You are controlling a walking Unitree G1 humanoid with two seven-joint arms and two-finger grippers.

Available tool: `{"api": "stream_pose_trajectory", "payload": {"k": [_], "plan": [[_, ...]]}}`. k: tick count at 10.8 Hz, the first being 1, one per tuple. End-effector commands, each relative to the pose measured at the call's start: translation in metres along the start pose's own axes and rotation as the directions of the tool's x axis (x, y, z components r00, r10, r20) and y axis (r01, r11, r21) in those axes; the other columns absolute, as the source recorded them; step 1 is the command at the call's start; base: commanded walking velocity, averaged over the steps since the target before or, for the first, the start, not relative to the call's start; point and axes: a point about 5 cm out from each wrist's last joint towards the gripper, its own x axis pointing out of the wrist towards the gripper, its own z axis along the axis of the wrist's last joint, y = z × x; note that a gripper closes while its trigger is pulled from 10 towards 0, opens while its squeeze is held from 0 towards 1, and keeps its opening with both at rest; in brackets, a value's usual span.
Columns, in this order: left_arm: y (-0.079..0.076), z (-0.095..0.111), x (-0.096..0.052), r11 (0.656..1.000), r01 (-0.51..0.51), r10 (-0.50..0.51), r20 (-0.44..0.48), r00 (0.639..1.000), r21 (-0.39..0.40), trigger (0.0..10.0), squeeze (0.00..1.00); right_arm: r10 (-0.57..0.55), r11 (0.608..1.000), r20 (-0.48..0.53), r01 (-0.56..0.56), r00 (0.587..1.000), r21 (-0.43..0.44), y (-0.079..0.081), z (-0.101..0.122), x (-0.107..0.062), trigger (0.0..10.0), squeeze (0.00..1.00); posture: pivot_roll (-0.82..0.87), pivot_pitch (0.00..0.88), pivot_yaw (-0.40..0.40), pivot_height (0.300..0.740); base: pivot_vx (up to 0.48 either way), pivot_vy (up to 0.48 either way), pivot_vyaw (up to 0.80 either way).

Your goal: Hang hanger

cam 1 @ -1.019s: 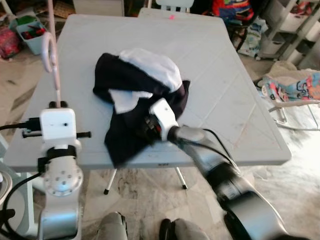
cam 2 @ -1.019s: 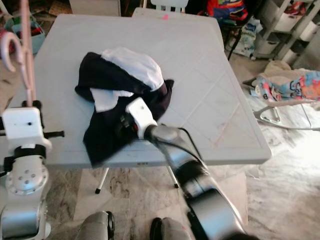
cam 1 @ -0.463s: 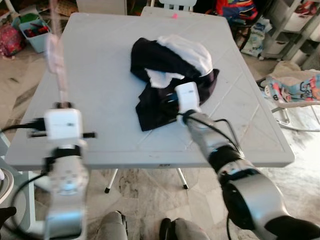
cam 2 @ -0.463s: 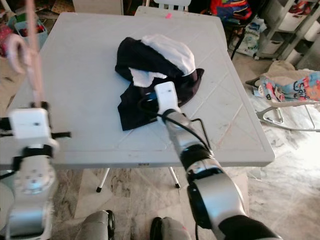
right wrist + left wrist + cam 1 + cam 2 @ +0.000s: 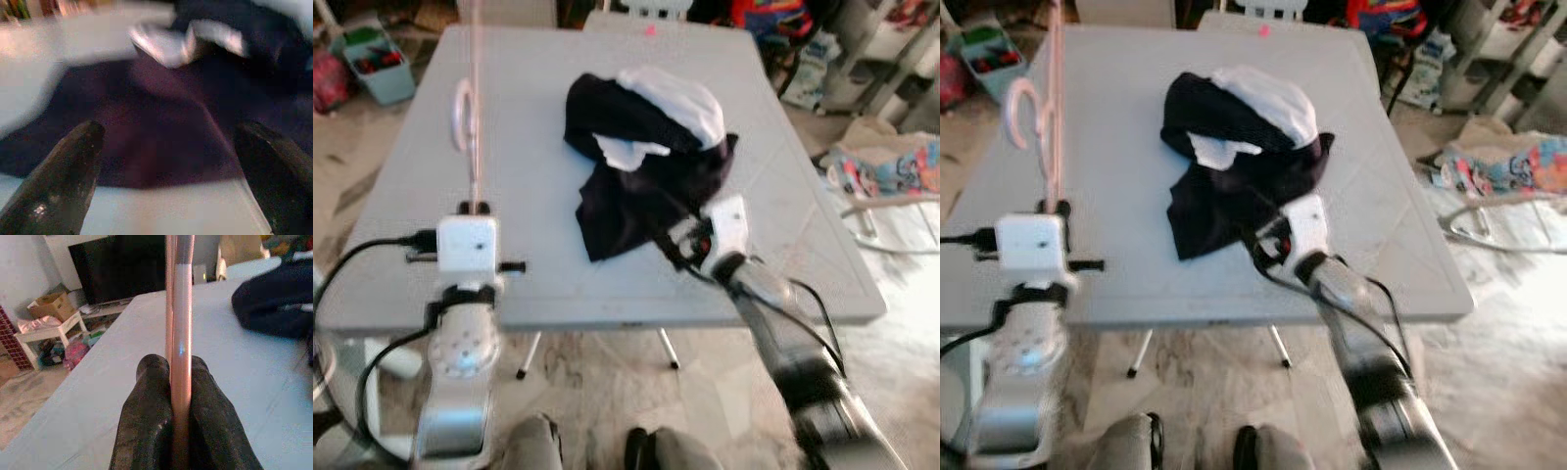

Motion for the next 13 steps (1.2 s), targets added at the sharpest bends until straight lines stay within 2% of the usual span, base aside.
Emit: {"api": "stream_pose_trajectory", "payload": {"k": [1, 2, 3, 4, 6, 8, 13], "plan": [[-0.005, 0.008, 0.003, 0.999, 0.038, -0.037, 0.048, 0.998, -0.019, 10.0, 0.0, 0.008, 0.999, 0.057, -0.006, 0.998, -0.035, 0.01, 0.008, -0.004, 10.0, 0.0, 0.04, 0.067, -0.089, 0.74, 0.0, 0.0, 0.0], [-0.011, 0.007, 0.003, 0.993, 0.115, -0.113, 0.061, 0.992, -0.034, 10.0, 0.0, -0.067, 0.996, 0.126, 0.074, 0.99, -0.053, 0.014, 0.021, -0.007, 10.0, 0.0, 0.03, 0.069, -0.078, 0.74, 0.0, 0.0, 0.0], [-0.014, 0.006, 0.003, 0.991, 0.131, -0.129, 0.063, 0.99, -0.029, 10.0, 0.0, -0.147, 0.988, 0.151, 0.154, 0.977, -0.033, 0.009, 0.028, -0.01, 10.0, 0.0, 0.02, 0.064, -0.08, 0.74, 0.0, 0.0, 0.0], [-0.018, 0.007, 0.005, 0.989, 0.14, -0.137, 0.067, 0.988, -0.041, 10.0, 0.0, -0.176, 0.98, 0.138, 0.187, 0.975, -0.066, 0.008, 0.024, -0.014, 10.0, 0.0, 0.0, 0.061, -0.078, 0.74, 0.0, 0.0, 0.0], [-0.027, 0.009, 0.006, 0.985, 0.159, -0.154, 0.073, 0.985, -0.063, 10.0, 0.0, -0.212, 0.974, 0.111, 0.219, 0.971, -0.056, 0.005, 0.019, -0.02, 10.0, 0.0, 0.0, 0.069, -0.079, 0.74, 0.0, 0.0, 0.0], [-0.035, 0.009, 0.005, 0.979, 0.188, -0.181, 0.078, 0.98, -0.08, 10.0, 0.0, -0.294, 0.954, 0.084, 0.298, 0.952, -0.035, 0.0, 0.011, -0.02, 10.0, 0.0, 0.0, 0.072, -0.069, 0.74, -0.278, 0.0, 0.0], [-0.036, 0.009, 0.007, 0.977, 0.197, -0.191, 0.082, 0.978, -0.076, 10.0, 0.0, -0.334, 0.94, 0.078, 0.338, 0.939, -0.043, -0.005, 0.013, -0.019, 10.0, 0.0, 0.0, 0.079, -0.06, 0.74, -0.304, 0.0, 0.0]]}}
